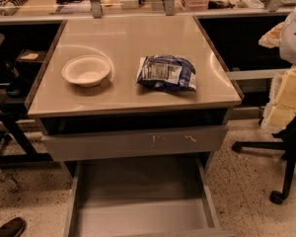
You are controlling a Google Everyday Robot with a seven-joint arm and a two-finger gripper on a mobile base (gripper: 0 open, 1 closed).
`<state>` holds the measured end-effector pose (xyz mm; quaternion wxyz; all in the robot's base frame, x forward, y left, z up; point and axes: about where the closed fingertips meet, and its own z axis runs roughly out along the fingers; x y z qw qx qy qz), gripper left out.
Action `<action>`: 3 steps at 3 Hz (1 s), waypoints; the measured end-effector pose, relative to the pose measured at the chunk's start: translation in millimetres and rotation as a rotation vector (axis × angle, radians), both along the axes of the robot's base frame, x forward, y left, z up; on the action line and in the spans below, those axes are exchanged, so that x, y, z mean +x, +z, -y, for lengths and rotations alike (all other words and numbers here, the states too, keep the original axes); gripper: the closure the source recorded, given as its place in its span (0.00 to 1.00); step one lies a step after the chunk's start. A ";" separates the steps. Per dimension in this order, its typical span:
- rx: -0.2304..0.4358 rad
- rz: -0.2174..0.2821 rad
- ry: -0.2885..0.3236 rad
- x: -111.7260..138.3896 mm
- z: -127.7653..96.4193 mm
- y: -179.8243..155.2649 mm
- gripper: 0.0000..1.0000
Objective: Place blue chip bag into middle drawer
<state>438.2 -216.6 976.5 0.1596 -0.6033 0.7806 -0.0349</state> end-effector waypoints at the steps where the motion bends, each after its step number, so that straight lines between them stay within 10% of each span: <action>1: 0.000 0.000 0.000 0.0 0.0 0.0 0.00; 3: -0.033 0.028 0.057 83.3 -40.4 -2.0 0.00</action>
Offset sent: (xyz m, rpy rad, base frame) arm 0.0735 0.0241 0.0026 -0.0877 -0.0517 0.0602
